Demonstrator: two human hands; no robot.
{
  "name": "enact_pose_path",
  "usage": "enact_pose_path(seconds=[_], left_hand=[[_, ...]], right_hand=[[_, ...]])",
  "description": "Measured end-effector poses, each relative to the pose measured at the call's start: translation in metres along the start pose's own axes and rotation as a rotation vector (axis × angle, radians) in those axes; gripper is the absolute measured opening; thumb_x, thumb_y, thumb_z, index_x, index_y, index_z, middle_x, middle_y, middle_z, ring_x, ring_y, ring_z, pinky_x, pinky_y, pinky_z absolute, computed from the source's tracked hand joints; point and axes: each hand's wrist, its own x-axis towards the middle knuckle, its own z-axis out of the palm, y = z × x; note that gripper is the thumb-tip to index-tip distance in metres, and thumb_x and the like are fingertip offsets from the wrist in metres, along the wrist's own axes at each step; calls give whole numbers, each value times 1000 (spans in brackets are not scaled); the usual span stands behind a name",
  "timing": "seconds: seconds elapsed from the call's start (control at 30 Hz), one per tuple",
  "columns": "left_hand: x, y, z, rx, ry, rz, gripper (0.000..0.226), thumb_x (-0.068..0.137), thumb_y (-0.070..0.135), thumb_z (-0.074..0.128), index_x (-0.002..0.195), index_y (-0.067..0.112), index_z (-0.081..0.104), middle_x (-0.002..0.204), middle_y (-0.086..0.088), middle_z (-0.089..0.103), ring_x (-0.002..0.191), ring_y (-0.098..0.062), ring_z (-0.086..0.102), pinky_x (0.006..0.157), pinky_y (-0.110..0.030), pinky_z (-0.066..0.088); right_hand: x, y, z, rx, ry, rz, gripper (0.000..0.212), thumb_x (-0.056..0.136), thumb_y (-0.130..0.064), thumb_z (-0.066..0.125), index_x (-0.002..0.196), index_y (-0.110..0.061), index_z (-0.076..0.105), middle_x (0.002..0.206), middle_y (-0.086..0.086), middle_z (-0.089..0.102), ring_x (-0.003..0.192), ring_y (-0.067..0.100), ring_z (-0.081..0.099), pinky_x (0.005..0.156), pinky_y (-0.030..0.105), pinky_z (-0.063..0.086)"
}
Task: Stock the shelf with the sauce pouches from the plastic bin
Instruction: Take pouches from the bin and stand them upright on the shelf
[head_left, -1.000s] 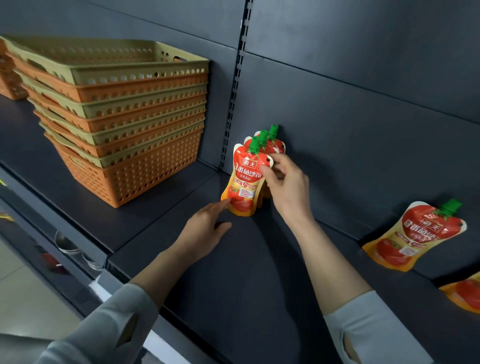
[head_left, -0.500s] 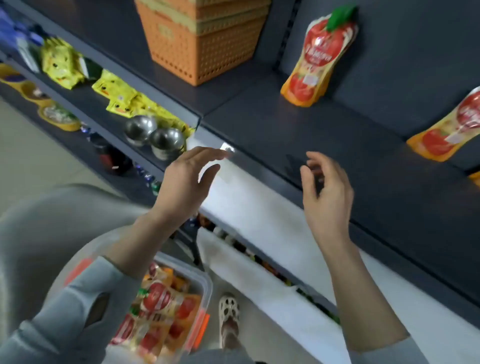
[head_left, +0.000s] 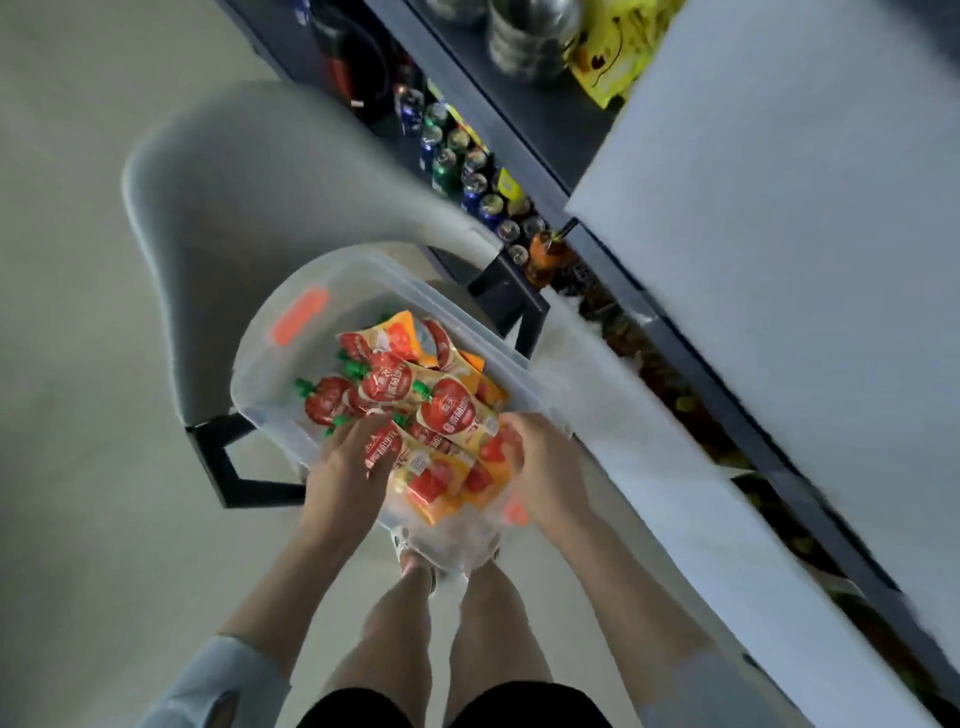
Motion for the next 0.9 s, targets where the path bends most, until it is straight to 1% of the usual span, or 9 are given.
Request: enact_pose_path(seconds=[0.2,0.3,0.37,0.43,0.53,0.6,0.73,0.8,0.9], left_hand=[[-2,-49,35,60,-6,-170,50,83,7,71,130,14,57,132,-13,54,112,-34,59,94,-50,51],[0,-52,43,89,53,-168,55,84,9,71,135,15,52,137,-11,50,118,-31,55,99,-49,49],[5,-49,47,134,37,-172,62,87,11,68,143,16,41,144,-11,44,129,-31,46,107,-48,42],[17,-47,50,201,-19,-179,71,90,13,64,150,15,26,151,-14,33,138,-33,33,113,-46,31],[41,-50,53,375,-137,-214,89,90,19,65,153,14,3,157,-19,18,145,-38,17,117,-50,19],[55,-52,54,539,-205,-243,101,85,28,71,153,16,-3,156,-19,19,144,-40,19,117,-56,15],[75,-51,47,619,-322,-252,88,78,34,77,147,18,26,140,-11,40,125,-38,47,109,-60,29],[79,-50,43,500,-370,-198,72,77,30,79,138,21,43,131,-8,48,112,-32,56,94,-48,48],[76,-40,37,319,-343,-53,49,76,28,79,120,22,60,119,-3,53,102,-20,56,80,-31,48]], right_hand=[[78,11,80,-229,-284,123,63,91,-29,67,145,-18,38,140,8,53,130,30,50,106,48,45],[86,16,99,-238,-265,209,87,83,-38,75,150,-18,23,149,10,39,137,31,41,109,51,42],[87,18,99,-230,-205,207,92,77,-43,80,148,-17,27,146,10,43,135,32,43,108,50,42],[88,18,90,-256,-208,193,86,72,-49,82,140,-17,39,138,9,53,129,33,49,104,48,44],[92,15,74,-300,-250,139,53,77,-45,80,117,-15,62,115,9,69,110,31,59,90,38,46],[91,16,66,-257,-220,110,41,81,-42,77,107,-12,67,106,9,72,102,31,63,80,33,43],[85,20,56,5,-191,175,36,90,-31,70,118,-11,62,114,8,69,106,26,63,84,31,45],[82,23,53,25,-192,167,40,92,-34,67,124,-13,57,119,7,67,111,26,62,92,37,48],[77,23,49,121,-184,173,44,92,-36,66,129,-15,53,123,5,66,114,25,62,94,36,47]])
